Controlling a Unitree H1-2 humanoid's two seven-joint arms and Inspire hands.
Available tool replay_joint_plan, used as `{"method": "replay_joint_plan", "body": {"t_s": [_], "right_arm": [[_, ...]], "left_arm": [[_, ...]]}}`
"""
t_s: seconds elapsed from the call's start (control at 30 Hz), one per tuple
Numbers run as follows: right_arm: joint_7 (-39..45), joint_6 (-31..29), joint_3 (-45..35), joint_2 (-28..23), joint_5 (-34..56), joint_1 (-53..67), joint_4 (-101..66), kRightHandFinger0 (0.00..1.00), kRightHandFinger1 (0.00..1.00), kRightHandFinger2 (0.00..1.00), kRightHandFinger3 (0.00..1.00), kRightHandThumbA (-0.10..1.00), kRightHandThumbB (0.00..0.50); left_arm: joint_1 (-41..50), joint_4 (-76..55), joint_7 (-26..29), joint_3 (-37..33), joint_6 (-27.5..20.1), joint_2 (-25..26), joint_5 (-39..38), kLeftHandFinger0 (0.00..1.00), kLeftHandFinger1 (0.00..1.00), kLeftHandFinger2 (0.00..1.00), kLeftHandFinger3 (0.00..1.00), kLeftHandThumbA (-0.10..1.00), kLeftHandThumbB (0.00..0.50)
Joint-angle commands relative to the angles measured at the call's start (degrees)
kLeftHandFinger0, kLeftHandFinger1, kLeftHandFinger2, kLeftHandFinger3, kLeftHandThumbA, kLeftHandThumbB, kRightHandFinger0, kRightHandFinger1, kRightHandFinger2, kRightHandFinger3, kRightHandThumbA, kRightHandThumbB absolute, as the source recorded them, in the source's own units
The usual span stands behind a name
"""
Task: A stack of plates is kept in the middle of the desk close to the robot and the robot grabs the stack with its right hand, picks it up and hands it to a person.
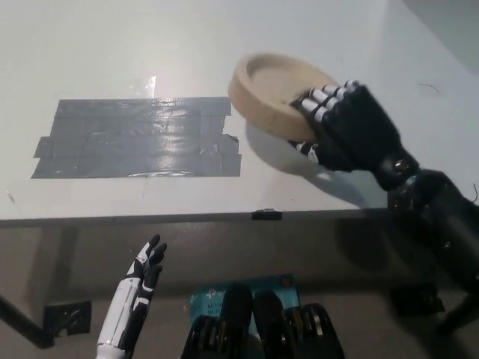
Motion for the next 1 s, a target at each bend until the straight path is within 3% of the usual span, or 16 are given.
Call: {"method": "replay_joint_plan", "body": {"t_s": [0.0,0.1,0.13,0.17,0.2,0.3,0.37,0.6,0.7,0.8,0.83,0.97], "right_arm": [[0.85,-1.04,-4.71,-2.26,2.11,-1.98,-9.72,0.00,0.00,0.74,0.74,-0.10,0.268],[2.50,-0.96,-5.49,-2.14,1.91,-1.35,-11.41,0.00,0.00,0.67,0.73,-0.10,0.290],[2.98,-1.02,-5.66,-1.99,1.70,-1.03,-11.81,0.00,0.00,0.61,0.66,-0.10,0.299],[3.45,-0.90,-5.67,-1.91,1.36,-0.90,-11.89,0.00,0.04,0.60,0.66,-0.10,0.284],[4.27,-0.61,-5.64,-1.78,1.14,-0.74,-12.07,0.00,0.00,0.63,0.66,-0.10,0.266],[4.33,-1.33,-5.28,-1.29,0.71,-1.04,-10.90,0.00,0.00,0.64,0.63,-0.10,0.284],[3.94,-1.79,-4.46,-0.70,-0.11,-1.83,-8.83,0.00,0.00,0.51,0.57,-0.10,0.331],[0.79,-1.49,-1.60,2.35,-3.12,-5.04,-0.04,0.00,0.00,0.24,0.44,-0.10,0.335],[-0.71,-1.54,-1.00,3.48,-3.48,-6.71,3.28,0.00,0.00,0.41,0.53,-0.10,0.295],[-1.53,-0.75,-0.44,4.33,-4.47,-8.44,6.15,0.00,0.00,0.42,0.54,-0.10,0.307],[-1.18,-0.13,-0.24,4.70,-4.73,-9.20,7.19,0.00,0.00,0.34,0.47,-0.10,0.308],[-1.40,0.04,-0.11,6.15,-3.97,-10.38,10.51,0.00,0.00,0.31,0.43,-0.10,0.297]], "left_arm": [[-0.08,-0.98,-0.37,0.20,-1.25,0.36,-0.51,1.00,1.00,1.00,1.00,1.00,0.000],[0.18,-1.19,-0.27,0.13,-1.30,0.32,-0.29,1.00,1.00,1.00,1.00,1.00,0.000],[0.42,-1.23,-0.33,0.11,-1.29,0.29,-0.44,1.00,1.00,1.00,1.00,1.00,0.000],[0.42,-1.20,-0.41,0.09,-1.48,0.30,-0.66,1.00,1.00,1.00,1.00,1.00,0.000],[0.36,-1.29,-0.53,0.06,-1.38,0.31,-0.76,1.00,1.00,1.00,1.00,1.00,0.000],[0.02,-1.51,-0.55,0.02,-0.99,0.32,-0.60,1.00,1.00,1.00,1.00,1.00,0.000],[-0.38,-1.49,-0.60,0.02,-0.68,0.38,-0.50,1.00,1.00,1.00,1.00,1.00,0.000],[0.05,-1.27,-0.51,-0.11,-1.36,0.27,-0.61,1.00,1.00,1.00,1.00,1.00,0.000],[0.32,-1.40,-0.60,-0.22,-1.39,0.29,-0.65,1.00,1.00,1.00,1.00,1.00,0.000],[0.74,-1.64,-0.60,-0.38,-1.30,0.26,-0.51,1.00,1.00,1.00,1.00,1.00,0.000],[0.79,-1.64,-0.56,-0.38,-1.17,0.21,-0.49,1.00,1.00,1.00,1.00,1.00,0.000],[1.03,-1.95,-0.70,-0.44,-0.82,0.23,-0.55,1.00,1.00,1.00,1.00,1.00,0.000]]}}
